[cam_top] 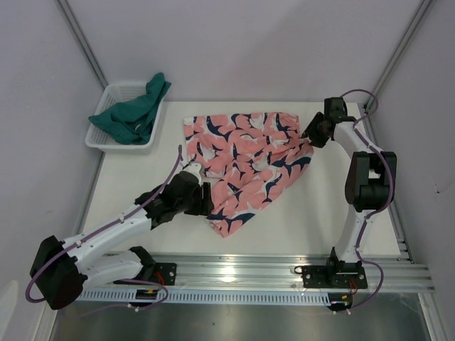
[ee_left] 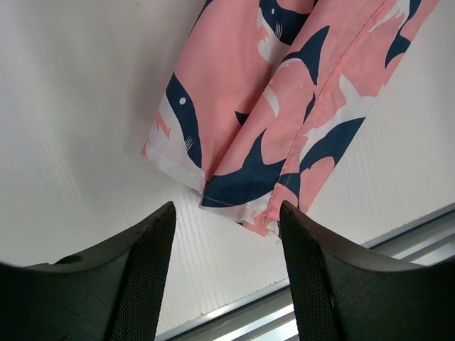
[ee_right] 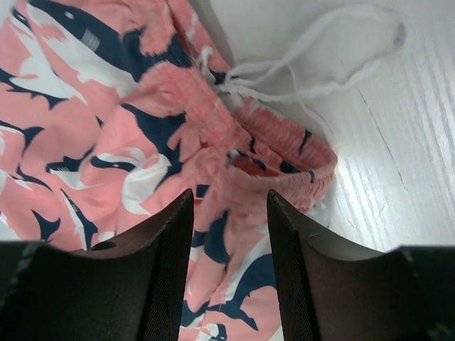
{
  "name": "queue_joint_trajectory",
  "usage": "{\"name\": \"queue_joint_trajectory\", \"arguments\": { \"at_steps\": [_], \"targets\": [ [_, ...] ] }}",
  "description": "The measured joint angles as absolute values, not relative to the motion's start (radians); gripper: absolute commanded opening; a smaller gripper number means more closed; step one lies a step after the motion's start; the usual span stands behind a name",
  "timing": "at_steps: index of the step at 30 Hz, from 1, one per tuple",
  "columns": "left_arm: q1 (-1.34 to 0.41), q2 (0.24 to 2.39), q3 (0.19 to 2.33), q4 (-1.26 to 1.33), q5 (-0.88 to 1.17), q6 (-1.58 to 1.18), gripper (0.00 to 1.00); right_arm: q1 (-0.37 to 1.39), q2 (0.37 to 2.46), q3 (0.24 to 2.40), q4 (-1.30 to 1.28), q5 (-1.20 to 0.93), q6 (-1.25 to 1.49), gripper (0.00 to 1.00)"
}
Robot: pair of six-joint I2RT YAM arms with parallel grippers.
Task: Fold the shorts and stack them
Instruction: Flatten the shorts out
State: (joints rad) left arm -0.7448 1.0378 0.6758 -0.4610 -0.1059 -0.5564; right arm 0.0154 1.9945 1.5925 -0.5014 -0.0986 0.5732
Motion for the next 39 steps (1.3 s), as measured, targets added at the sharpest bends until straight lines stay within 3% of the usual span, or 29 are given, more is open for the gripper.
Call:
{"name": "queue_joint_trajectory", "arguments": {
  "at_steps": [11,39],
  "targets": [
    [-0.814,1.044,0.675,-0.456,-0.109,-0.556,0.62,-0.041,1.852,1.385,-0.433,-0.135,0.604,0.49],
    [-0.944,1.131,0.697,-0.451,-0.171,-0.557,0.61,-0.044,1.84,1.261,-0.316,-0.139,0.648,0.46]
  ]
}}
